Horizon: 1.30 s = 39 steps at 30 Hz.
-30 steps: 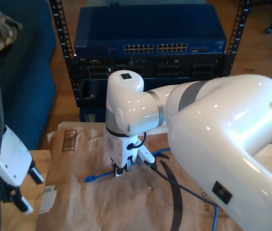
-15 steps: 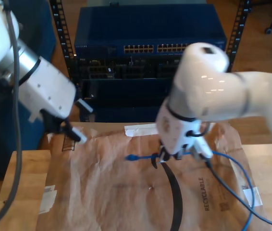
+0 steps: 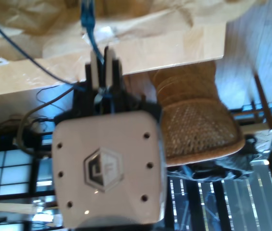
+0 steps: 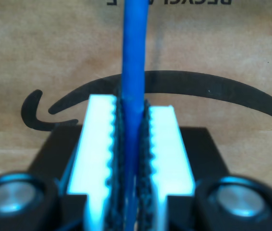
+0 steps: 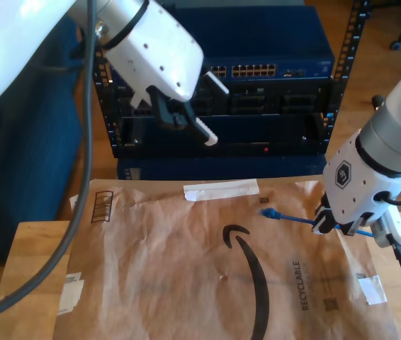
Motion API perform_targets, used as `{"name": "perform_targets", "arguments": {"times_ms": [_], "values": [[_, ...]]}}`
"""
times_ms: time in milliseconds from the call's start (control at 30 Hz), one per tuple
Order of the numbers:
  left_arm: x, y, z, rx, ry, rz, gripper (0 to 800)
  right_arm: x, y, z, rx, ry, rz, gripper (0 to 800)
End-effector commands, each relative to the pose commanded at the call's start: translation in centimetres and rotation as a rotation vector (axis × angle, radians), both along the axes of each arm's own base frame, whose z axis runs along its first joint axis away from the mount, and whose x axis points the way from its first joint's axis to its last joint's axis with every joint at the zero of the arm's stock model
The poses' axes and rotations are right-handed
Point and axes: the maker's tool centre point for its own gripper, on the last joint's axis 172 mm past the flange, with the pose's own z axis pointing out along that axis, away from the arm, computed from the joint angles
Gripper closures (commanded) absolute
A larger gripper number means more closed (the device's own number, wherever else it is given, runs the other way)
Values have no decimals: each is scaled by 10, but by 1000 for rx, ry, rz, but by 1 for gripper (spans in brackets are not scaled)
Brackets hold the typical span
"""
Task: Grab the cable and plug it in
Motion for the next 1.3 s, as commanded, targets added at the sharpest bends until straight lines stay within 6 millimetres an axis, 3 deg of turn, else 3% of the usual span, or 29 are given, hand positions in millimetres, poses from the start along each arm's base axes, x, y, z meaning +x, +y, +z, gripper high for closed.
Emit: {"name": "perform_targets", "arguments": {"times_ms": [167,267,533,833,1300], "values": [[-10,-28,35,-155,29,-16,0,2,8,9,42,-12,-21,778],[-9,-30,58,-167,-12,-33,0,6,8,15,63,-21,-41,778],[-4,-22,78,-230,-6,-5,0,14,23,44,127,-41,-48,778],[-9,-7,81,-246,86,40,0,21,31,67,170,-76,-78,778],[-11,-2,84,-255,106,51,0,15,46,77,245,-50,-104,786]]}}
